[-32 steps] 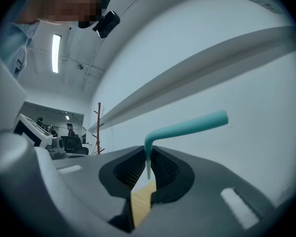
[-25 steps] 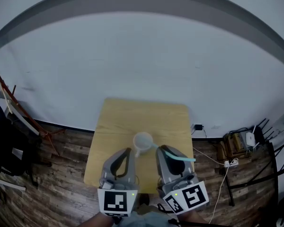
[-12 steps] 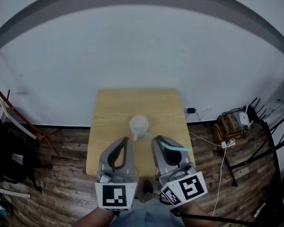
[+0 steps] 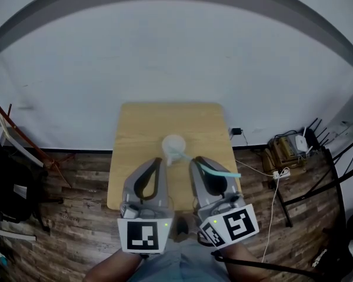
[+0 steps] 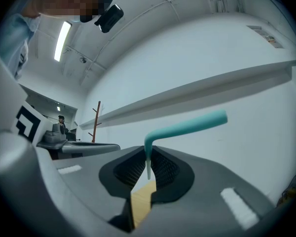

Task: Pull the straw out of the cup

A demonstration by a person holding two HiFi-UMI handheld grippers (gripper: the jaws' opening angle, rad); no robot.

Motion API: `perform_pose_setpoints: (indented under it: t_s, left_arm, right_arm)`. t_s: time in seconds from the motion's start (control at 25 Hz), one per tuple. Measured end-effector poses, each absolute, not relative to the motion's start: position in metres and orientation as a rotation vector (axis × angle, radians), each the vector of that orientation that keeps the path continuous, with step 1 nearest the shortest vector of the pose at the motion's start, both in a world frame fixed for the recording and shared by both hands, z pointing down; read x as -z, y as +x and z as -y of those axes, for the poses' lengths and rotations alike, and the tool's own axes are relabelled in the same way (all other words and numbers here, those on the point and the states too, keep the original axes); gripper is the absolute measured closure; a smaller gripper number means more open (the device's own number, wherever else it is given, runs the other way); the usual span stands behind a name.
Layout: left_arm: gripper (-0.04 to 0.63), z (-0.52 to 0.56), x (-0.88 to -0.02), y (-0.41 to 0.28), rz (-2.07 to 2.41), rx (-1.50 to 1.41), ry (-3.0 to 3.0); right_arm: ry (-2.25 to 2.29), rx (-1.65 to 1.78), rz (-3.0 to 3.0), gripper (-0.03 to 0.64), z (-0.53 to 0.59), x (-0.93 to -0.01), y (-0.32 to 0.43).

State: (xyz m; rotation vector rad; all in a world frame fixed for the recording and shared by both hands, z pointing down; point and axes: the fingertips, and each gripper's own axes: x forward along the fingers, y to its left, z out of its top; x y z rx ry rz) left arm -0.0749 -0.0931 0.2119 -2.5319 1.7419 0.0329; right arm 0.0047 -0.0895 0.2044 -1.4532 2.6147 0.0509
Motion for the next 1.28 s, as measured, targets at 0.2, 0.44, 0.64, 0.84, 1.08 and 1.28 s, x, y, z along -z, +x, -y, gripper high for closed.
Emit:
perform_pose_setpoints:
  t_s: [0.2, 0.44, 0.64, 0.84, 1.08, 1.28]
  left_arm:
    - [0.577, 0.096, -0.213, -0.075, -1.73, -0.032, -2.543]
    - [0.577, 0.101, -0.219, -0.075, -1.728, -0.024, -2.562]
    - [0.577, 0.105, -0.222, -0.075, -1.724, -0.017, -2.571]
    - [0.577, 0.111, -0.222, -0.073, -1.712, -0.01, -2.578]
    - [0.577, 0.121, -0.223, -0.075, -1.718, -0.012, -2.583]
    - [0.577, 0.13, -0.227, -0.079, -1.721, 0.004, -2.584]
  right_arm:
    - [-1.459, -0.053, -2.624, 0.578, 0.092, -0.207, 0.003]
    - [-1.476, -0.053, -2.642, 0.581, 0.096, -0.212, 0.0]
    - [-1.478, -0.053, -2.636, 0.581, 0.1, -0.213, 0.0]
    - [-1.477, -0.055, -2.641, 0.581, 0.107, -0.211, 0.0]
    - [-1.474, -0.05, -2.643, 0.581, 0.117, -0.212, -0.002]
    - [-1.473, -0.043, -2.647, 0.581, 0.125, -0.215, -0.005]
